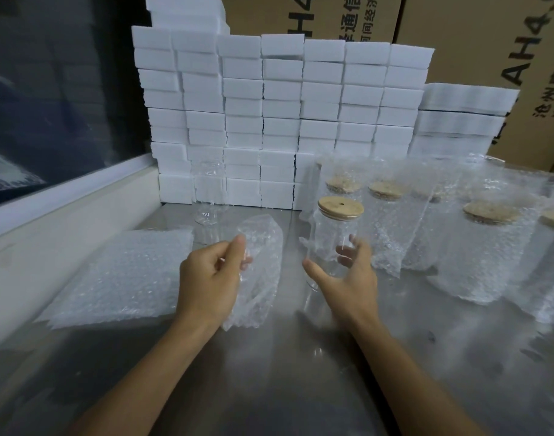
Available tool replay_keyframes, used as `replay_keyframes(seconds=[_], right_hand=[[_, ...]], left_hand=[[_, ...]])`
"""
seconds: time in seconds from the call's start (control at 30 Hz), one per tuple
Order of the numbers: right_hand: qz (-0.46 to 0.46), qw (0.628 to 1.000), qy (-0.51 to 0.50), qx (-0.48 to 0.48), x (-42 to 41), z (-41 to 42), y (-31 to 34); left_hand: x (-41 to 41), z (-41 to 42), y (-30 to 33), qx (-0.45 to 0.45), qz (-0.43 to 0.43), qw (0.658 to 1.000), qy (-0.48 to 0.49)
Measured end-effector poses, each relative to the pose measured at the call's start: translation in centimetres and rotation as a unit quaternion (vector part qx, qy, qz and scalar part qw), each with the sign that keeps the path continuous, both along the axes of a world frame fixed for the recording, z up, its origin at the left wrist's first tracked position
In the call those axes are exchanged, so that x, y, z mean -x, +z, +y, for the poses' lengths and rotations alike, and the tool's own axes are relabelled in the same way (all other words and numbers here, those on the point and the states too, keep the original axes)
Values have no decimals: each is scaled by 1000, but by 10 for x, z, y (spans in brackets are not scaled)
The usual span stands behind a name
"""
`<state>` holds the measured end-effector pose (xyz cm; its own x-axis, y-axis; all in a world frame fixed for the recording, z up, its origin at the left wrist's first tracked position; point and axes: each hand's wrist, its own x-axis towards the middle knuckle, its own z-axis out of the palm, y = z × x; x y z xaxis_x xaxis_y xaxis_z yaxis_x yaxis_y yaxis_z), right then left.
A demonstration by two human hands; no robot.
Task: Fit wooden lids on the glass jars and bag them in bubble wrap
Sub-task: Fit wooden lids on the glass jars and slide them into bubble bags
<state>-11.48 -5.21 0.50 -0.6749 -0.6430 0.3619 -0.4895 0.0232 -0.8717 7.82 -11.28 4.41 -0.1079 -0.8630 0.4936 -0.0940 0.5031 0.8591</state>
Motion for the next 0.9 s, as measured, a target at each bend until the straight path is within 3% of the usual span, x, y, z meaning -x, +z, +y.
replay_keyframes(seconds=[0.27,0.37,0.47,0.6,0.77,0.9], right_hand=[[-139,983,61,107,-25,1,4],[-101,990,78,66,-33,0,0],[-61,992,89,61,-38,-1,-3],[-52,992,90,69,-51,-2,-3],[-55,992,82,75,-52,0,-2],[-125,981,102,104,-54,4,7]], left_hand=[[-1,2,2,-53,33,997,-40],[-1,6,9,-144,111,978,-103],[1,13,12,-175,126,966,-141],[2,18,8,-137,40,978,-150],[2,15,6,-116,14,989,-86],[0,11,3,-31,-7,999,-7]])
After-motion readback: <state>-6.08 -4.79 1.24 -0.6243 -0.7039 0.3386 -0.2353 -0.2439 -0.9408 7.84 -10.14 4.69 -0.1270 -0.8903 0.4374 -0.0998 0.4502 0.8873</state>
